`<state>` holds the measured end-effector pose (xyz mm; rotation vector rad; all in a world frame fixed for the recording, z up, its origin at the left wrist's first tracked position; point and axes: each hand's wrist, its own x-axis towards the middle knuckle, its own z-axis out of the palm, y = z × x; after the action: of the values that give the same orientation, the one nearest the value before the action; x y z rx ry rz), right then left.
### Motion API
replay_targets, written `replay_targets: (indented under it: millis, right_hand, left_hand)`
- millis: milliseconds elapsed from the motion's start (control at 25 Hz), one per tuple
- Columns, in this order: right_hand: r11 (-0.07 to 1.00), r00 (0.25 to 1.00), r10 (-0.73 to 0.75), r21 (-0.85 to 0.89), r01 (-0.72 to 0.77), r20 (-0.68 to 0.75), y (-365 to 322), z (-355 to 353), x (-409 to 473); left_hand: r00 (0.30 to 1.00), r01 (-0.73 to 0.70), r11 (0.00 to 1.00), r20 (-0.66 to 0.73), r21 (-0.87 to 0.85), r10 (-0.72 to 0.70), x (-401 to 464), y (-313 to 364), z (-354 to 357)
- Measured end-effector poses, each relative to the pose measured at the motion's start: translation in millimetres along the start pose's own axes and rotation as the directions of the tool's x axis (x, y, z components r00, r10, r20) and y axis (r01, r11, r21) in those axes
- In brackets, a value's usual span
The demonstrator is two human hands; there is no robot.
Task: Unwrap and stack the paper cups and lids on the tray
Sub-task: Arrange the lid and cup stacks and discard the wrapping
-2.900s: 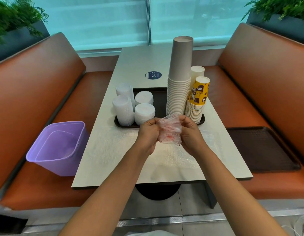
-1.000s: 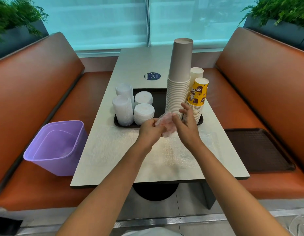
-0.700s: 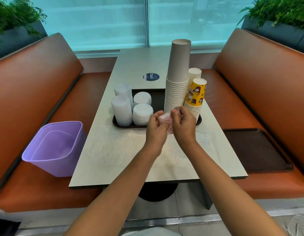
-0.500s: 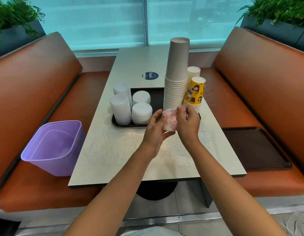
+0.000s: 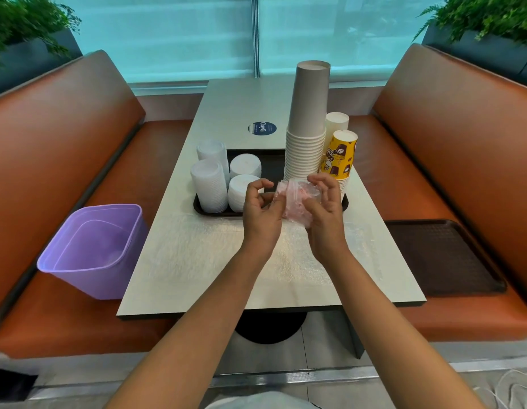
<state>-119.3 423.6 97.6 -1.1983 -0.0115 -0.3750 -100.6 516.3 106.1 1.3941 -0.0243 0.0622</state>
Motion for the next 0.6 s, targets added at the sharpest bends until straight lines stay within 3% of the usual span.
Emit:
replay_targets:
  millis: [120, 240, 360, 520, 600]
  right_hand:
    - [0.999, 1.0, 0.028, -0.015, -0.028, -0.012, 3.1, 0.6, -1.4]
    - [0.996, 0.988, 0.016, -0.085, -0.03, -0.152, 4.8, 7.1, -3.4]
    - [0.992, 0.978, -0.026, -0.13, -0.001, -0.208, -4.1, 7.6, -4.7]
    - [0.96, 0.985, 0.174, -0.221, -0.173, -0.014, -23.3, -10.9, 8.9]
    - [0.943, 0.978, 0.197, -0.285, -0.169, 0.073, -26.5, -13.0, 13.7]
  left_hand:
    - [1.0, 0.007, 1.0, 0.012, -0.028, -0.006, 1.1, 0.0, 0.2]
    - [0.992, 0.103, 0.974, 0.097, -0.202, -0.085, 0.8, 0.0, 0.8]
    - [0.971, 0.071, 0.993, 0.236, -0.098, -0.046, -2.7, 1.3, -0.5]
    - [0.954, -0.011, 0.999, 0.301, 0.032, 0.001, 10.4, 14.5, -12.0]
    - [0.946, -0.073, 0.993, 0.323, 0.097, 0.038, 15.0, 21.3, -16.0]
